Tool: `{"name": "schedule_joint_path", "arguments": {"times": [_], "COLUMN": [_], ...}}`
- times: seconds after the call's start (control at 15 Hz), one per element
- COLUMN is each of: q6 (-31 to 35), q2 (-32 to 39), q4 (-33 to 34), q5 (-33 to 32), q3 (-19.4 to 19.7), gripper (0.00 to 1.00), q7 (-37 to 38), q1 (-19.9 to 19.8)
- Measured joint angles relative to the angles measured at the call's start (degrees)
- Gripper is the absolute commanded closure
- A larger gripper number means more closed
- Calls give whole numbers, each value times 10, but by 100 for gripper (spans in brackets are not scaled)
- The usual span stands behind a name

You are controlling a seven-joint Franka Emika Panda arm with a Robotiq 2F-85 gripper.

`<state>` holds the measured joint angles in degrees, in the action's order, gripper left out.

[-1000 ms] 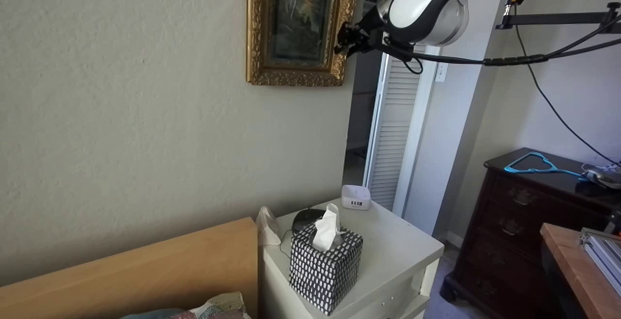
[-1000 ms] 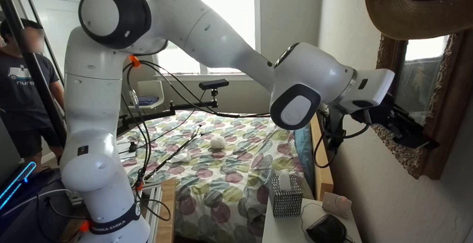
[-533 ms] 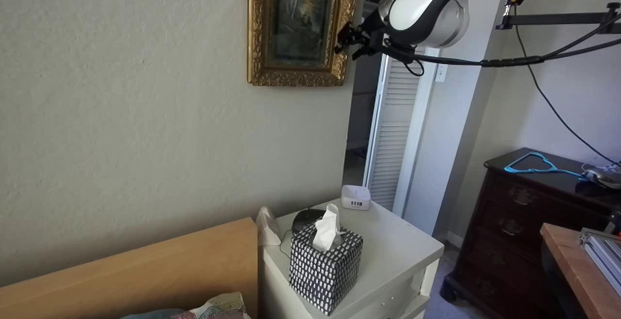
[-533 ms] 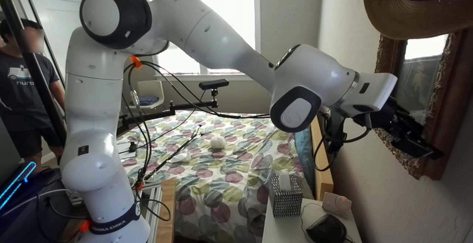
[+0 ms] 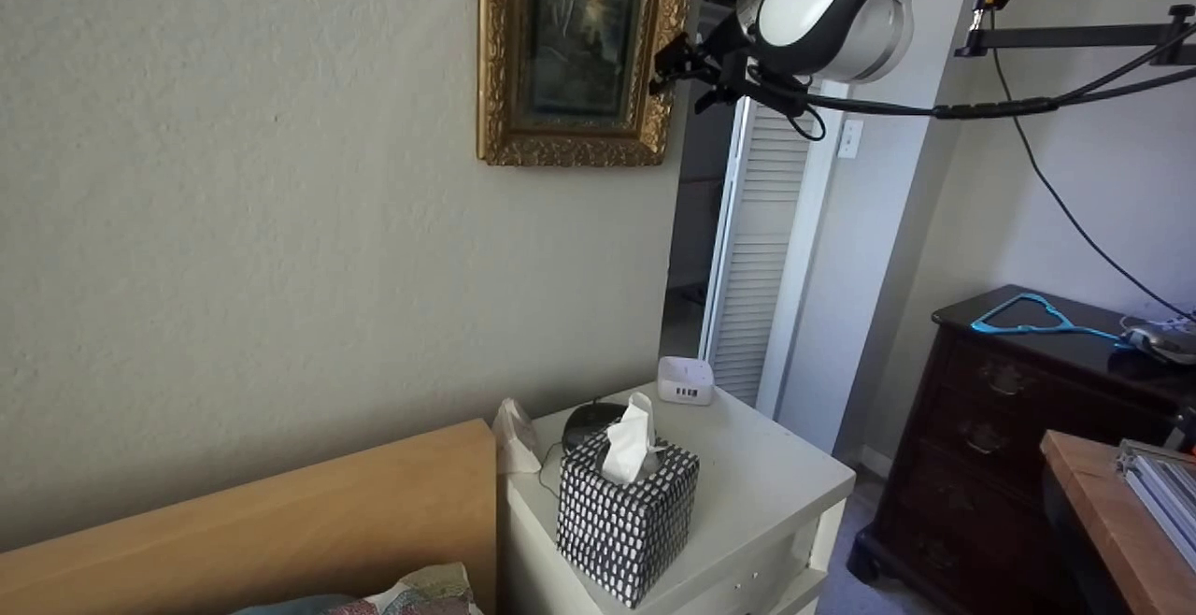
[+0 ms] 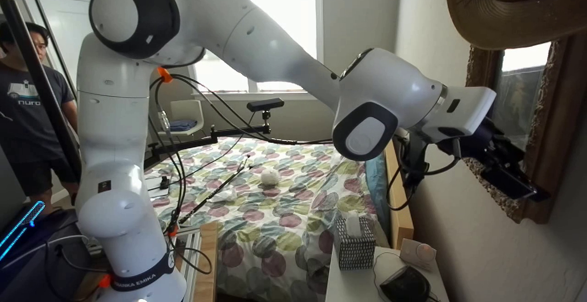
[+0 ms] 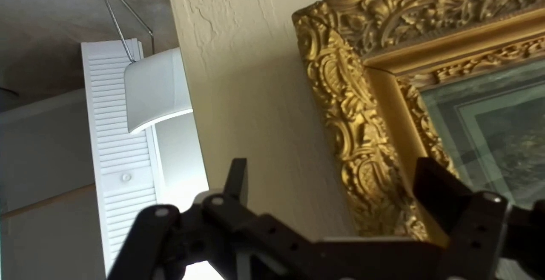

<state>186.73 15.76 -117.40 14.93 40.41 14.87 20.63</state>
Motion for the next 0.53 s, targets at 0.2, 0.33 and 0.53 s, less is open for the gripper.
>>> {"name": "schedule_joint_path", "arguments": {"times": [0.2,0.33,0.53], "q6": [-39,-85,-155], "q2": [-40,-70,-118], "q4": [-21,-38,-57], "q5": [-9,-28,-80], "q3": [5,18,47], "gripper": [0,0,0], "q7": [-18,-34,-44], "q1": [9,16,19]}}
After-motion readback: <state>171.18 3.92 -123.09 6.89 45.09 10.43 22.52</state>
